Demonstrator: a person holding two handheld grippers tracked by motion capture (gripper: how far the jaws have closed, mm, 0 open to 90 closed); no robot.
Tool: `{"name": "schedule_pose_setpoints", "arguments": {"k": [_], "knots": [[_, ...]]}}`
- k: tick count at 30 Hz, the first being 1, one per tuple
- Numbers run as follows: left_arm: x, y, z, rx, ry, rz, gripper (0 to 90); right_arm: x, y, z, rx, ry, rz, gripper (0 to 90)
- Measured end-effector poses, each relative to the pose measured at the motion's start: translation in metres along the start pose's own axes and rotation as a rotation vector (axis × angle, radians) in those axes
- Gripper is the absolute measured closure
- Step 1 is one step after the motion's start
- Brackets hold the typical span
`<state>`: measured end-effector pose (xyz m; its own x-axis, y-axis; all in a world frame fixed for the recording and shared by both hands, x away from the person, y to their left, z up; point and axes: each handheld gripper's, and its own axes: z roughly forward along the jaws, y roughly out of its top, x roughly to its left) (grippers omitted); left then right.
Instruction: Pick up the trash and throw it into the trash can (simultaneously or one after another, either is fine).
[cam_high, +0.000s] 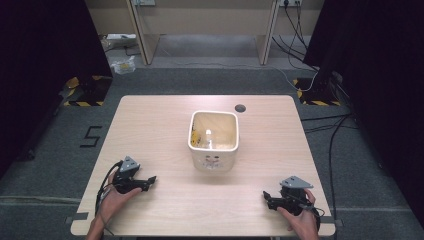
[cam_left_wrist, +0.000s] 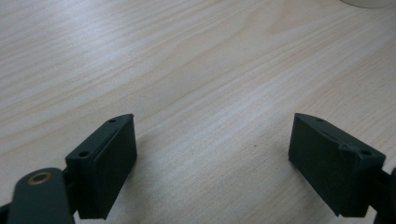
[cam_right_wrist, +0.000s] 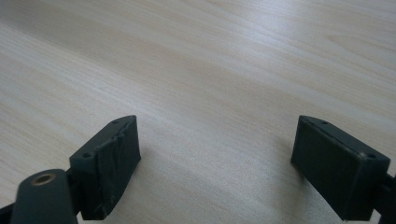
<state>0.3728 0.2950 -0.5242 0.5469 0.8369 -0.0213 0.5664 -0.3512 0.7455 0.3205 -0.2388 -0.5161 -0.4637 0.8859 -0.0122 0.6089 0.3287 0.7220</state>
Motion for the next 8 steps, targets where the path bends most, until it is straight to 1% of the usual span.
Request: {"name": "schedule_pose_setpoints", "arguments": {"k": [8], "knots": [[0.0000,0.0000,0.0000,0.000,0.000,0.000,14.4,-0.0007,0.0003,0.0006,0.001,0.005,-0.003,14.2]]}}
